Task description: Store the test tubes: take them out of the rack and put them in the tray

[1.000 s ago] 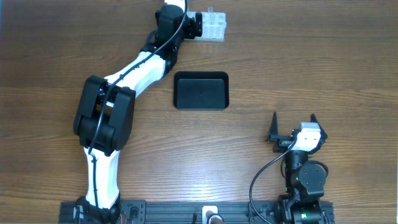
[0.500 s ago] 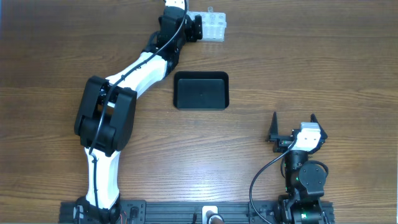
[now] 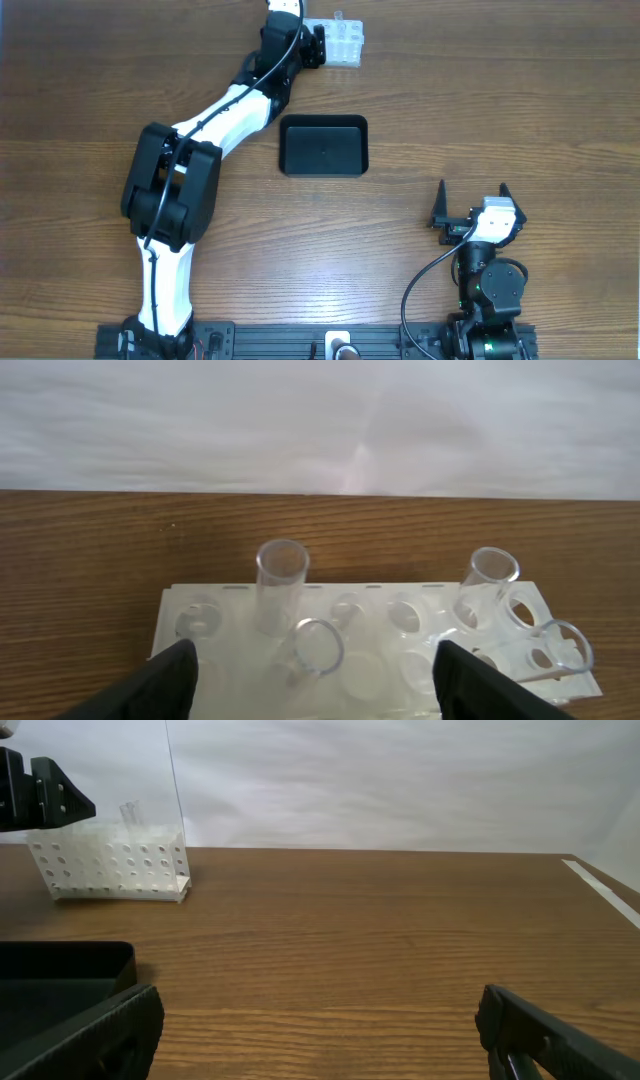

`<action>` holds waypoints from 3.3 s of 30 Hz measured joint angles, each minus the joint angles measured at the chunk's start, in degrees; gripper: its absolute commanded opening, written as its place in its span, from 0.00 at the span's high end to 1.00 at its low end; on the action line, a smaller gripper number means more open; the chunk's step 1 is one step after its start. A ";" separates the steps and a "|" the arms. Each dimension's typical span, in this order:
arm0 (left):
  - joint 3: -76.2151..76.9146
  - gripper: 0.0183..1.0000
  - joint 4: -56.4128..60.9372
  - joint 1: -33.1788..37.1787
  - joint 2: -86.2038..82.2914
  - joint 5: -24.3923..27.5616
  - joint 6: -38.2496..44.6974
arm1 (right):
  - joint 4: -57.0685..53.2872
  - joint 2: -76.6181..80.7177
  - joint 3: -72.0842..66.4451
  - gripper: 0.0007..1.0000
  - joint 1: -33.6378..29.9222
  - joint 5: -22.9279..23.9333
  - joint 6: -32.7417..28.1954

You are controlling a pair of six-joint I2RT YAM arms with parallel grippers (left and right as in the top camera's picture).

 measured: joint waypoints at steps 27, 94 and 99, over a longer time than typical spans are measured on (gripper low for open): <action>0.00 0.45 1.57 -0.76 1.31 -1.42 -0.02 | 0.00 0.00 0.00 0.01 0.00 0.00 0.02; 0.07 0.89 2.19 -0.66 1.97 -5.33 0.46 | 0.00 0.00 0.00 0.01 0.00 0.00 0.00; 0.07 0.89 0.74 -0.63 -0.17 -5.55 1.16 | 0.00 0.00 0.00 0.01 0.00 0.00 0.02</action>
